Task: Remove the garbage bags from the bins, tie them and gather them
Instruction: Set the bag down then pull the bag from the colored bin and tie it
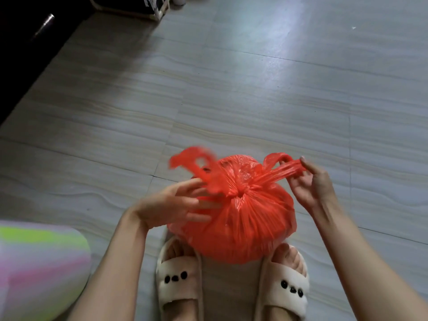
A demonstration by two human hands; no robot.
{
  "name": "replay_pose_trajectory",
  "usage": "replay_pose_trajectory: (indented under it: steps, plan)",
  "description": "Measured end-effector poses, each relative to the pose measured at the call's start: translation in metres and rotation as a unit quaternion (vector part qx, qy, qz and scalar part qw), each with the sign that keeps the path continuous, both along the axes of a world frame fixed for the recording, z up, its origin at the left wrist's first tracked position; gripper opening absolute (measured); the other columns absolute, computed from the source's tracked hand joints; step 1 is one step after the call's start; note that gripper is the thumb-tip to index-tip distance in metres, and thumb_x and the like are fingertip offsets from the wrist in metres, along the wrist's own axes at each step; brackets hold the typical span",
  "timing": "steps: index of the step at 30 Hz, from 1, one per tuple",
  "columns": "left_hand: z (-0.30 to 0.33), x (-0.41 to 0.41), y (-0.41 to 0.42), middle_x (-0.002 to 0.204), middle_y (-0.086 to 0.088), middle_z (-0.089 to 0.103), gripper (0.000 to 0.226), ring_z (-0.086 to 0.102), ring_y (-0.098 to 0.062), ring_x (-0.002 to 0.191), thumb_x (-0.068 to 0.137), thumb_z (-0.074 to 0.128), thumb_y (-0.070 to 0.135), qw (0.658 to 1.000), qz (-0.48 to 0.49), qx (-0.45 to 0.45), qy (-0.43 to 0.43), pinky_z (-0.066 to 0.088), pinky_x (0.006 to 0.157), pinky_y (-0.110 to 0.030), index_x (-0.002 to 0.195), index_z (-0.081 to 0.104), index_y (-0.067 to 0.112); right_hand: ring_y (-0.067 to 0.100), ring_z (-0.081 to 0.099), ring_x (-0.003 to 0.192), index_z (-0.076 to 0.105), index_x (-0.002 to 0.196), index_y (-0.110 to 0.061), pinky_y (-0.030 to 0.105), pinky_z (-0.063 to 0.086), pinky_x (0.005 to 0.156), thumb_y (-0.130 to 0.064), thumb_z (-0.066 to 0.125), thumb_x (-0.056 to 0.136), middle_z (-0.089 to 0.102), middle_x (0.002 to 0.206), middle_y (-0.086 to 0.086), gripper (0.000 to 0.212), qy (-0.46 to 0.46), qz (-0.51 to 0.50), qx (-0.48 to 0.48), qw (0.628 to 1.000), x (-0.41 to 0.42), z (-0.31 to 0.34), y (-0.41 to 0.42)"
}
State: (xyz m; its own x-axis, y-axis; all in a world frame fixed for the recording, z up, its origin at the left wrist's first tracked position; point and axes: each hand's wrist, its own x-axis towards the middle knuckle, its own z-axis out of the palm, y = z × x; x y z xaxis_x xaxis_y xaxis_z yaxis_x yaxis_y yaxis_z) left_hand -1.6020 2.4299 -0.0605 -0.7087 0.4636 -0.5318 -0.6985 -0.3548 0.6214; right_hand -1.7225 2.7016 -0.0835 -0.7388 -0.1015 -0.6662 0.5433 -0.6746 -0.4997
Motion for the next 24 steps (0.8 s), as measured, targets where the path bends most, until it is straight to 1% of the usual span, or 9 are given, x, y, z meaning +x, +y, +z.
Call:
replay_pose_trajectory:
  steps: [1, 3, 6, 8, 9, 12, 14, 18, 24]
  plan:
    - [0.0, 0.0, 0.004, 0.123, -0.004, 0.062, 0.063, 0.06, -0.025, 0.113, 0.072, 0.067, -0.001, 1.0, -0.01, 0.002, 0.023, 0.056, 0.083, -0.035, 0.129, 0.047, 0.016, 0.023, 0.066, 0.081, 0.052, 0.095, 0.003, 0.029, 0.057, 0.074, -0.009, 0.041, 0.092, 0.065, 0.089, 0.019, 0.017, -0.026, -0.009, -0.077, 0.997, 0.001, 0.001, -0.002]
    - [0.001, -0.004, 0.016, 0.113, -0.005, 0.064, 0.06, 0.062, -0.015, 0.106, 0.074, 0.06, -0.015, 0.99, -0.015, -0.11, 0.084, 0.054, 0.084, -0.026, 0.124, 0.05, 0.016, 0.022, 0.062, 0.088, 0.056, 0.092, 0.001, 0.026, 0.053, 0.078, -0.016, 0.043, 0.092, 0.063, 0.092, 0.018, 0.022, -0.036, 0.001, -0.116, 0.993, 0.002, 0.004, -0.005]
    - [0.001, -0.016, 0.041, 0.089, 0.0, 0.065, 0.029, 0.059, 0.0, 0.079, 0.07, 0.074, 0.002, 0.892, 0.002, -0.389, 0.232, 0.048, 0.074, -0.017, 0.091, 0.066, 0.02, 0.013, 0.062, 0.08, 0.059, 0.086, -0.014, 0.025, 0.049, 0.077, -0.024, 0.049, 0.09, 0.069, 0.075, 0.003, 0.014, 0.035, 0.174, 0.086, 0.98, 0.007, 0.007, -0.013]
    - [0.0, -0.021, 0.057, 0.083, -0.007, 0.063, 0.008, 0.057, -0.01, 0.074, 0.07, 0.076, 0.012, 0.816, 0.065, -0.507, 0.272, 0.044, 0.068, -0.025, 0.076, 0.071, 0.011, 0.015, 0.062, 0.08, 0.062, 0.093, -0.013, 0.027, 0.048, 0.079, -0.02, 0.054, 0.088, 0.07, 0.081, 0.003, 0.012, 0.112, 0.282, 0.211, 0.929, 0.014, 0.006, -0.021]
    - [-0.002, -0.022, 0.063, 0.084, -0.011, 0.063, 0.008, 0.058, -0.015, 0.076, 0.071, 0.075, 0.012, 0.798, 0.109, -0.525, 0.276, 0.043, 0.069, -0.025, 0.077, 0.073, 0.007, 0.016, 0.061, 0.084, 0.061, 0.098, -0.01, 0.027, 0.047, 0.081, -0.017, 0.056, 0.087, 0.068, 0.089, 0.006, 0.014, 0.157, 0.304, 0.269, 0.9, 0.016, 0.006, -0.026]
    - [-0.004, -0.027, 0.074, 0.088, -0.003, 0.063, 0.01, 0.06, -0.011, 0.084, 0.078, 0.069, 0.008, 0.784, 0.206, -0.505, 0.297, 0.043, 0.073, -0.013, 0.087, 0.073, 0.008, 0.013, 0.055, 0.081, 0.057, 0.097, -0.008, 0.009, 0.043, 0.068, -0.008, 0.053, 0.09, 0.061, 0.091, 0.007, 0.008, 0.299, 0.261, 0.415, 0.819, 0.016, 0.012, -0.047]
    - [-0.005, -0.027, 0.078, 0.088, -0.003, 0.067, 0.011, 0.064, -0.015, 0.086, 0.085, 0.06, 0.008, 0.825, 0.257, -0.432, 0.257, 0.048, 0.081, -0.023, 0.088, 0.07, 0.013, 0.014, 0.053, 0.078, 0.053, 0.095, -0.008, 0.006, 0.041, 0.064, -0.004, 0.044, 0.093, 0.058, 0.087, 0.008, 0.01, 0.349, 0.241, 0.443, 0.79, 0.015, 0.014, -0.064]
    - [-0.007, -0.031, 0.081, 0.072, -0.001, 0.074, 0.027, 0.069, -0.012, 0.068, 0.093, 0.044, 0.013, 0.911, 0.331, -0.203, 0.139, 0.056, 0.067, -0.025, 0.081, 0.068, 0.011, 0.01, 0.053, 0.05, 0.041, 0.079, -0.017, 0.022, 0.045, 0.053, -0.013, 0.032, 0.099, 0.05, 0.062, 0.009, 0.022, 0.266, 0.201, 0.339, 0.88, 0.016, 0.009, -0.087]
    - [-0.008, -0.041, 0.082, 0.06, -0.001, 0.07, 0.028, 0.066, -0.011, 0.056, 0.096, 0.038, 0.015, 0.92, 0.366, -0.11, 0.091, 0.056, 0.056, -0.023, 0.076, 0.057, 0.008, 0.006, 0.038, 0.037, 0.041, 0.078, -0.017, 0.018, 0.035, 0.038, -0.019, 0.033, 0.099, 0.032, 0.054, 0.002, 0.022, 0.181, 0.188, 0.24, 0.935, 0.012, 0.004, -0.096]
